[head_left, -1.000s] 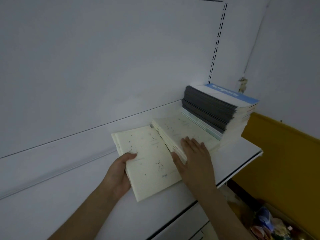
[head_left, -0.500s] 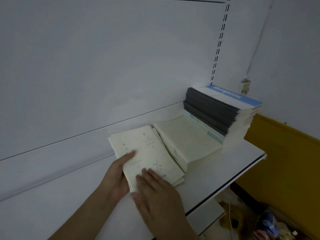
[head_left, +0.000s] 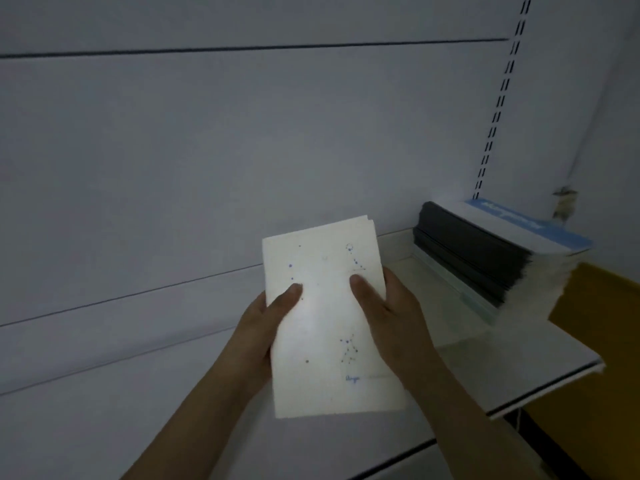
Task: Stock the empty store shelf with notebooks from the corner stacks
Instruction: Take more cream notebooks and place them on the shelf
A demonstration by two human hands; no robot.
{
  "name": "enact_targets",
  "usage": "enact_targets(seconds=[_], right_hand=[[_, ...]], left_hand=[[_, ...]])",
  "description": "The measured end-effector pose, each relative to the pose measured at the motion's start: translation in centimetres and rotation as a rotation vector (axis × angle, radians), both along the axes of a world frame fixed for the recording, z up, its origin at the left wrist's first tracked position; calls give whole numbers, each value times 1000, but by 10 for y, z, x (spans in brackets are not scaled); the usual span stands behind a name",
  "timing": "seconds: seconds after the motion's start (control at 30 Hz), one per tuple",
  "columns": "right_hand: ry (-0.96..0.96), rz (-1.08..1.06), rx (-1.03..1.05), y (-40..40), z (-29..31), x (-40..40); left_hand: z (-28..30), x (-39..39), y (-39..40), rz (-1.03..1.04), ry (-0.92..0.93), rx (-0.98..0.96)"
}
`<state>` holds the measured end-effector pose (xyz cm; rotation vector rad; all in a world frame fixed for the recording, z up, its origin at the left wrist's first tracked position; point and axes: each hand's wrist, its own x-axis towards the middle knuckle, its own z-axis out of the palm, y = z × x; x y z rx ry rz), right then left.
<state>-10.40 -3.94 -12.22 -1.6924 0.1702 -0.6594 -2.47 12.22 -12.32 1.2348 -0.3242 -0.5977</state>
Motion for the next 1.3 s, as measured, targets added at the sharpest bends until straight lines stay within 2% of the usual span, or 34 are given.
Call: enact_targets(seconds=[0.1,0.17,0.23,0.37,0.53,0.77,0.93,1.03,1.17,1.3], right_hand=[[-26,25,104,-9,1,9],[-8,41,192,-15,3,17],[33,99,237,-16,0,28],[92,207,292,9,-15,41],[161,368,391,60,-29,44],[181,522,398,169,-17,31],[240,482,463,269,-10,32],[283,505,454,348,-11,27],[323,584,480,448,-14,18],[374,658,489,531,-17,13]], left_hand=[[-5,-18,18,97,-287,181],[-15,-35,32,45,-526,385],[-29,-49,39,17,-628,518],[-41,-60,57,202,-667,672],[-41,-81,104,394,-611,687],[-36,-111,203,565,-608,690],[-30,-131,304,552,-584,644],[-28,-147,374,537,-633,718],[-29,-167,466,642,-623,656],[-40,-177,540,746,-579,677]])
